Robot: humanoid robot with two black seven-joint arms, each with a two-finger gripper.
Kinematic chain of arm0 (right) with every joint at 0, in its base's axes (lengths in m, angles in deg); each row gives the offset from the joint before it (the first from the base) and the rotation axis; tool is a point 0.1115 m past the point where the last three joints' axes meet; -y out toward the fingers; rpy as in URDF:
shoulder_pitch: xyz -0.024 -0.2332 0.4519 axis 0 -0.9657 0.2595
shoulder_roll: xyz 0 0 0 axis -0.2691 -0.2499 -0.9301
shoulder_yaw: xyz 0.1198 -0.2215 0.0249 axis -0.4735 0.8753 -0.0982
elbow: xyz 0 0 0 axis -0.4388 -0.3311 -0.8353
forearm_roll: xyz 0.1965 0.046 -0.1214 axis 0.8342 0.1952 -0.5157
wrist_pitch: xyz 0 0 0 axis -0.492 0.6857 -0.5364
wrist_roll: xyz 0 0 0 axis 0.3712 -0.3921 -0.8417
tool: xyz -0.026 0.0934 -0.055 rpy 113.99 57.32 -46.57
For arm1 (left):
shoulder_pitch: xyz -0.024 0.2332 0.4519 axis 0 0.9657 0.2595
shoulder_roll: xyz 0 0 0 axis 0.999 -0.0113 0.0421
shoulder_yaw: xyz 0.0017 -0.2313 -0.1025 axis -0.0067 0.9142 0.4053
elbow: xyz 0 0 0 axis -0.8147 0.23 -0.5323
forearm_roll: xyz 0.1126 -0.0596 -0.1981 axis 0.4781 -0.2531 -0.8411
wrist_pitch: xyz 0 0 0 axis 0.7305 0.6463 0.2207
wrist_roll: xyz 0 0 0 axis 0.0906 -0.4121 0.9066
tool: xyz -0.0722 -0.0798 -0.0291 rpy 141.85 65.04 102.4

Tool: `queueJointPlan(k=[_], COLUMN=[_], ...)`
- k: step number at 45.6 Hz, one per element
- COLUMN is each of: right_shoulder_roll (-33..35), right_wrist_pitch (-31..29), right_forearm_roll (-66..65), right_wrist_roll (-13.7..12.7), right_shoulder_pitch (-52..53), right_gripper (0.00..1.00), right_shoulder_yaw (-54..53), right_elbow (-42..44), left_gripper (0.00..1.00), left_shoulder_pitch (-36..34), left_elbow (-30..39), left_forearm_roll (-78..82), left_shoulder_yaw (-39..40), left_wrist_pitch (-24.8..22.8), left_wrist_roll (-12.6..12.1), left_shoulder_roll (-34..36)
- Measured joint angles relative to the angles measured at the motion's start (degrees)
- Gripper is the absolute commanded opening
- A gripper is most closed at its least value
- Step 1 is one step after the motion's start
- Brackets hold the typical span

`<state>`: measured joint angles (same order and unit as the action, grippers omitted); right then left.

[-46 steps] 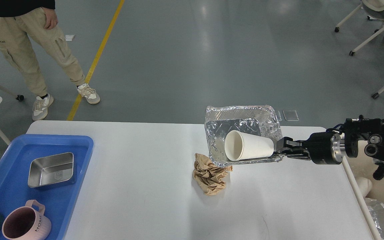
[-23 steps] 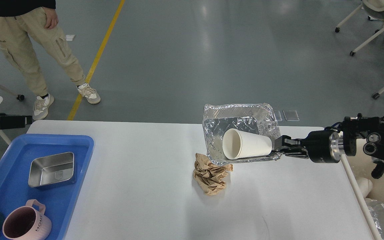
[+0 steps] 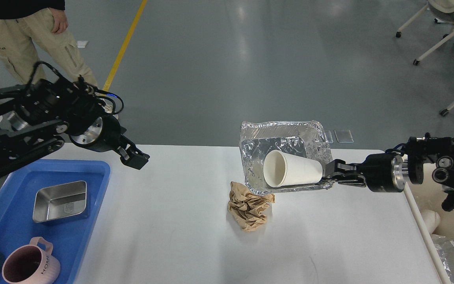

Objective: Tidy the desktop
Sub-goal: 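Reach the left gripper to the crumpled brown paper bag and grasp it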

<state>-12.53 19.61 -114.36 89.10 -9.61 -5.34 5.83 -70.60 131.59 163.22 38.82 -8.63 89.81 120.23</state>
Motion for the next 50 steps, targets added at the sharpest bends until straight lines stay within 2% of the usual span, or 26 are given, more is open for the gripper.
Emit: queueJointPlan(k=[6, 14, 26, 35, 42, 50], right_shoulder_roll=[0.60, 1.48, 1.43, 1.41, 1.66, 2.30], right_wrist_pitch=[-0.06, -0.17, -0.09, -0.01, 0.00, -0.03], right_forearm_roll=[0.00, 0.05, 0.21, 0.39, 0.44, 0.44], right_wrist_roll=[0.13, 0.40, 0.36, 0.34, 0.33, 0.35], right_shoulder_pitch=[0.00, -0.02, -0.09, -0.10, -0.10, -0.11], right_gripper=[0.00, 0.00, 0.00, 0.00, 0.00, 0.00], right_shoulder_yaw=[-0.06, -0.17, -0.25, -0.33, -0.35, -0.35], right_elbow=[-0.17, -0.21, -0.27, -0.27, -0.27, -0.26], left_gripper=[0.97, 0.97, 0.97, 0.97, 0.97, 0.97], left_shoulder_pitch=[-0.23, 0.09, 1.23, 1.45, 1.48, 1.50], left_elbow=[-5.36, -12.96, -14.75, -15.58, -19.31, -23.31], left_forearm_roll=[4.99, 6.78, 6.86, 7.36, 9.77, 10.74], left_shoulder_yaw=[-2.96, -6.75, -8.54, -12.88, -17.16, -18.54], left_wrist_pitch=[1.79, 7.04, 9.58, 12.70, 16.07, 17.73], left_wrist_roll=[-0.06, -0.15, 0.00, 2.09, 2.52, 2.54], left_shoulder_roll=[-8.66, -18.86, -23.92, -28.48, -33.73, -38.22])
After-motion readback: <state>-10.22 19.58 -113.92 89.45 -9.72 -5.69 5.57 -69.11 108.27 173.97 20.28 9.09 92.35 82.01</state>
